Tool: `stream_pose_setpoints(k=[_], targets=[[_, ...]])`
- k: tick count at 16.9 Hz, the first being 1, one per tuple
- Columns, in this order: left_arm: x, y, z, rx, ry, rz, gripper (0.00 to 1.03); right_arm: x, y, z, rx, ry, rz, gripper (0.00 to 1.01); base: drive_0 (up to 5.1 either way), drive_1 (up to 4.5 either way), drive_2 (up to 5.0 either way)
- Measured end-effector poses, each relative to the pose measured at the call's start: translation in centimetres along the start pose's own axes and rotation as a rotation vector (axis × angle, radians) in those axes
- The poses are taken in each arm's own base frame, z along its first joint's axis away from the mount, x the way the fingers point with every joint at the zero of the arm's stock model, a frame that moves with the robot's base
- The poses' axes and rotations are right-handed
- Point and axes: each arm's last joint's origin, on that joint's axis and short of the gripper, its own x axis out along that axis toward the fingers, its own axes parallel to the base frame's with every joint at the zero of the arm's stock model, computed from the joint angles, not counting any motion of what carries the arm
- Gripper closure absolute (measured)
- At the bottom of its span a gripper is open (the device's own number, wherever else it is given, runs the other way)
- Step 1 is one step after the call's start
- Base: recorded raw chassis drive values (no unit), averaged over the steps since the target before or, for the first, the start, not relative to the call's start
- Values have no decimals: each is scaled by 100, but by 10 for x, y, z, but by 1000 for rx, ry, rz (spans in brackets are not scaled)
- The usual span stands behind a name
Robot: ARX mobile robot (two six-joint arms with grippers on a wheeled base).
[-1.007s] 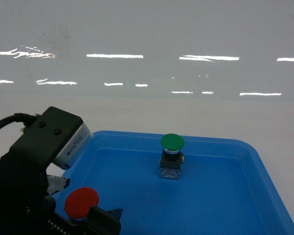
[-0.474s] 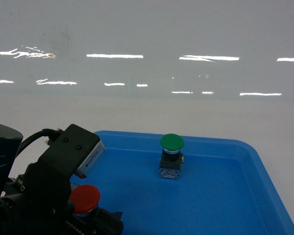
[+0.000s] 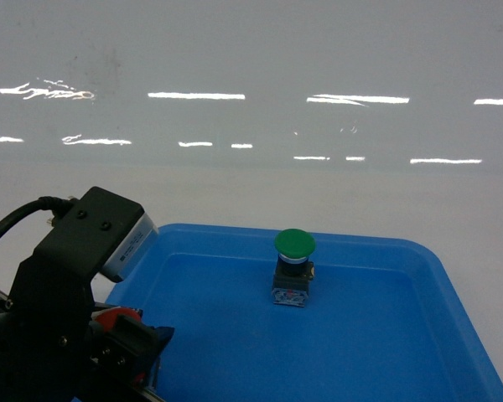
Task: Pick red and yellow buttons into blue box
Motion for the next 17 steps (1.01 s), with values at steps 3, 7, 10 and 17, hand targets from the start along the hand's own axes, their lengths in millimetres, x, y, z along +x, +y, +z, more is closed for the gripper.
stream_pose_setpoints(k=[3,7,10,17], targets=[[-13,3,-1,-20,-23,-8,73,0,0,0,0,0,0,71,0,0,0],[-43,15,12,-109,-142,29,73,0,0,0,0,0,0,71,0,0,0],[-80,29,22,-167,-262,102,73,0,0,0,0,0,0,71,0,0,0],[-164,16,19,-234,-466,232,73,0,0,0,0,0,0,71,0,0,0]])
